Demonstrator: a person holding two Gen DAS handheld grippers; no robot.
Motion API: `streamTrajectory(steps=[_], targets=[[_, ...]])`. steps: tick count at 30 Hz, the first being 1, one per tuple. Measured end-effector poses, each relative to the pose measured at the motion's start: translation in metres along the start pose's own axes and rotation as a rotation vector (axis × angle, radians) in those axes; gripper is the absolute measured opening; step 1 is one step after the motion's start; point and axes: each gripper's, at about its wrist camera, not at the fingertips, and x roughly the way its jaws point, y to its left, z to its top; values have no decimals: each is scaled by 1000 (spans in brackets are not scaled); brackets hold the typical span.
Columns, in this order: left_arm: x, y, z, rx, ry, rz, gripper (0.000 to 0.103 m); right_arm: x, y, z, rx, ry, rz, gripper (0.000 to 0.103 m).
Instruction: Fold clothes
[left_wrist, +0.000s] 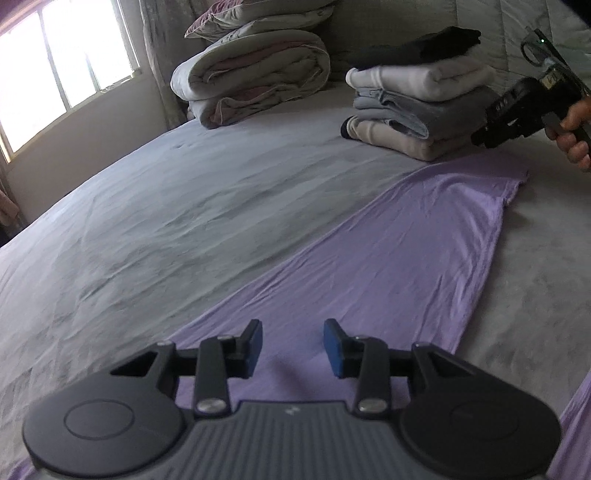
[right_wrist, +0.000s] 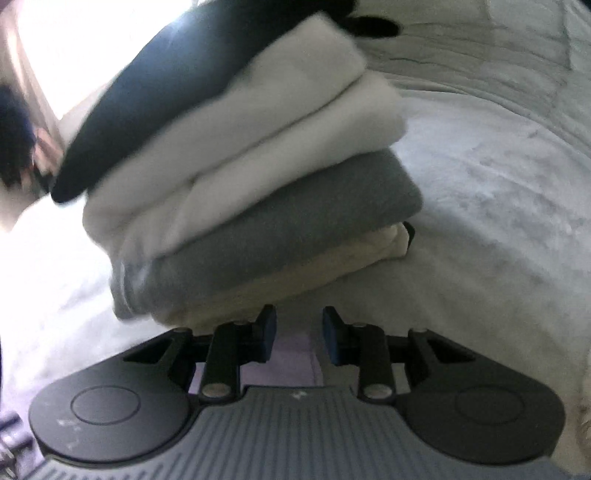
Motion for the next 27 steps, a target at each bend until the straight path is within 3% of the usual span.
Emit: streamTrajectory(steps=[5,7,10,13,20,21,23,27], targets=[[2,2,-1,-22,2,-3,37,-2,19,-17,-177,-4,-37,30],[1,2,-1,-25,2,-2,37,-3,27,-23,-253,-13,-61,2],[1,0,-1,-19,1,2,37,-11,34,-24,-295,-105,-100,1],[3,-1,0,-15,1,5,37,-14,30,-18,-240,-180,-98,1],[2,-2,0,-32,3,13,37,10,33,-27,-243,-145,-170,3],[1,-3,0,-34,2,15,38,7,33,-26,-223,-145,-167,11],[-3,-2,1,-54,-4,10,38,-2,33,-26,-195,-149,-189,15],[-20,0,0,-126,-37,-10,40,-23,40,-34,-214,-166,-127,17]])
